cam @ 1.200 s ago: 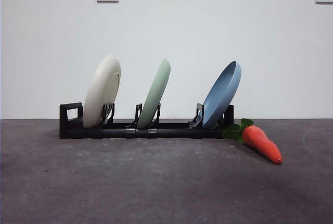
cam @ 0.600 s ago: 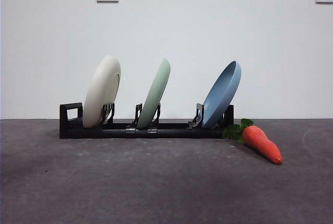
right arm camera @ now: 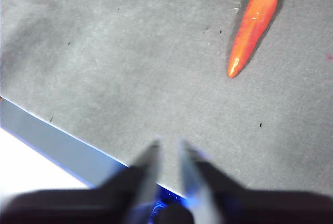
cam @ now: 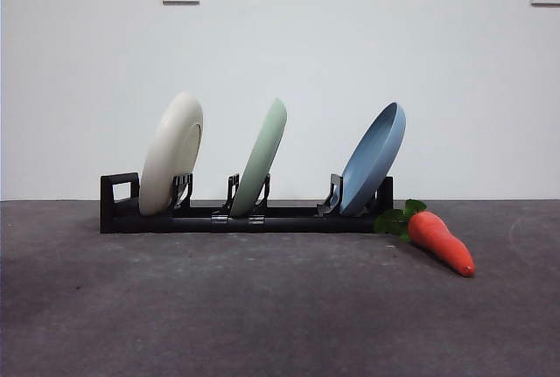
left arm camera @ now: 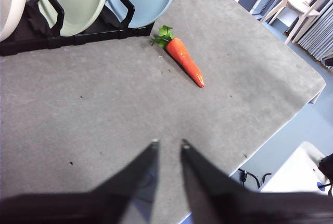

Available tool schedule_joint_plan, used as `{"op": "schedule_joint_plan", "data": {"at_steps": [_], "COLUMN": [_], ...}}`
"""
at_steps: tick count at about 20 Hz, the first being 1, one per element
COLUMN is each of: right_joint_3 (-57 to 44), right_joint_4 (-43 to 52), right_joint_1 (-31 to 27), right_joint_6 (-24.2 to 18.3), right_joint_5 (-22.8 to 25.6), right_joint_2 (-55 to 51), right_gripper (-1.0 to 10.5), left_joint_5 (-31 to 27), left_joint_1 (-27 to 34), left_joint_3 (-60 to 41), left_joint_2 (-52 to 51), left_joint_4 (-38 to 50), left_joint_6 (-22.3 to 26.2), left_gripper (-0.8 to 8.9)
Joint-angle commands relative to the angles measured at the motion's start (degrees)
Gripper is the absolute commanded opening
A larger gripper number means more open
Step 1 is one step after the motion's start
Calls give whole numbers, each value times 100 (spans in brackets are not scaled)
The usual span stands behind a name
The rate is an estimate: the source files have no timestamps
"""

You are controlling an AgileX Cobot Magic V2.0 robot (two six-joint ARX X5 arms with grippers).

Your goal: Take the green plate from the plate rack,put the plate on the table,take the carrot from the table,put the carrot in the plate

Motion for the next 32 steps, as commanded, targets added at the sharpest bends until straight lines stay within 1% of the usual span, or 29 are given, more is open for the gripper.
{"op": "schedule_joint_plan", "data": {"at_steps": [1,2,6,9,11,15,17,20,21,23,25,27,28,29,32], "right_joint_3": [11,11,11,11,11,11,11,11,11,11,11,11,11,11,11], "right_joint_4": [24,22,22,28,35,35,33,35,35,33,33,33,33,33,33], "right_joint_1": [-11,-11,-11,-11,-11,-11,-11,-11,-11,-11,-11,-11,-11,-11,-11], "right_joint_6": [-50,-50,-48,2,2,11,9,7,7,7,7,9,7,9,9], "right_joint_5": [-28,-28,-72,-74,-72,-72,-72,-72,-72,-72,-70,-70,-70,-70,-72], "right_joint_2": [0,0,0,0,2,0,0,0,0,0,0,0,0,0,0], "right_gripper": [589,633,630,630,630,630,630,630,630,630,630,630,630,630,629], "left_joint_5": [-9,-2,-46,-138,-317,-708,-1222,-2017,-2334,-2747,-3036,-3191,-3237,-3401,-3659], "left_joint_1": [13,13,11,-61,-201,-748,-1191,-1956,-2166,-2494,-2734,-2868,-2933,-2999,-3097], "left_joint_3": [33,33,37,111,234,629,925,1526,1751,2210,2715,3158,3344,3512,3871], "left_joint_2": [-7,-4,2,157,358,1062,1600,2603,2968,3696,4518,5254,5587,5899,6688], "left_joint_4": [24,22,39,245,627,1727,2151,2570,2675,2826,3091,3362,3493,3626,4024], "left_joint_6": [103,103,103,83,-26,-514,-675,-669,-625,-448,-321,-328,-326,-321,-168], "left_gripper": [590,590,590,590,590,590,589,589,589,589,589,589,589,589,589]}}
